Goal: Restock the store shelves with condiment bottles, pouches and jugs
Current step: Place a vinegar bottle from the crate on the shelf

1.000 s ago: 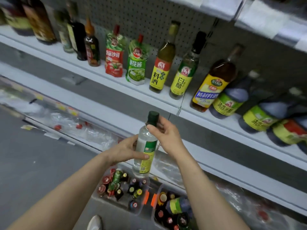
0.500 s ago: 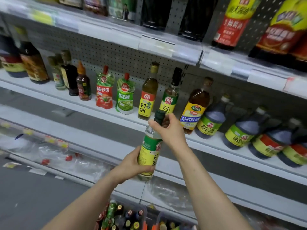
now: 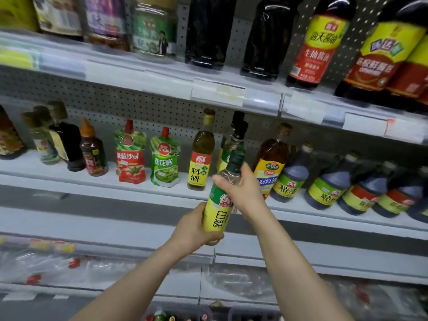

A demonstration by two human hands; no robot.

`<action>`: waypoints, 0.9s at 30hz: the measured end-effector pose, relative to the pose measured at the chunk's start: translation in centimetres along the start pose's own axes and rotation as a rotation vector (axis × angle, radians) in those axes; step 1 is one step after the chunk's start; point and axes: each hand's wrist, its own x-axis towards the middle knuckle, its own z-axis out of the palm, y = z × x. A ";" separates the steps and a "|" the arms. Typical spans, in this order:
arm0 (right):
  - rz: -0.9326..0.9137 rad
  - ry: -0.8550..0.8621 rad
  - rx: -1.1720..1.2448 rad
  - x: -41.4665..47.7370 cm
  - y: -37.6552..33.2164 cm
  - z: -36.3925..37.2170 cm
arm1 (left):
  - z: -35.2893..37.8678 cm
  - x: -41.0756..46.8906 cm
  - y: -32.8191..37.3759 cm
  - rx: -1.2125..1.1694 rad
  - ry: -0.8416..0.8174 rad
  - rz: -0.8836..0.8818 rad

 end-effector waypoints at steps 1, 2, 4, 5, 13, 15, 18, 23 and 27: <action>-0.018 0.027 -0.029 0.2 -0.3 0.0 | -0.2 0.6 0.0 0.004 0.006 0.012; -0.036 0.039 -0.046 0.3 -0.4 -0.2 | -0.5 1.2 0.0 -0.005 -0.004 0.020; -0.051 0.013 -0.057 -0.1 0.1 -0.7 | -0.8 2.0 -0.4 -0.039 -0.046 0.035; -0.051 -0.022 -0.062 -0.6 0.6 -1.0 | -0.9 2.1 -0.6 -0.063 -0.062 0.039; 0.047 0.026 -0.097 -1.4 3.9 -1.6 | 0.1 4.6 0.3 -0.124 -0.171 0.062; 0.016 0.058 -0.106 -0.8 3.7 -2.0 | 0.4 5.2 0.9 -0.108 -0.153 0.076; -0.017 0.125 -0.069 0.2 3.6 -2.0 | 0.8 5.8 1.7 -0.027 -0.003 0.133; -0.043 0.185 -0.059 1.9 3.7 -1.3 | 1.9 6.2 2.0 0.076 0.201 0.164; -0.044 0.193 -0.102 2.9 4.3 -0.4 | 2.5 7.2 2.1 0.094 0.227 0.117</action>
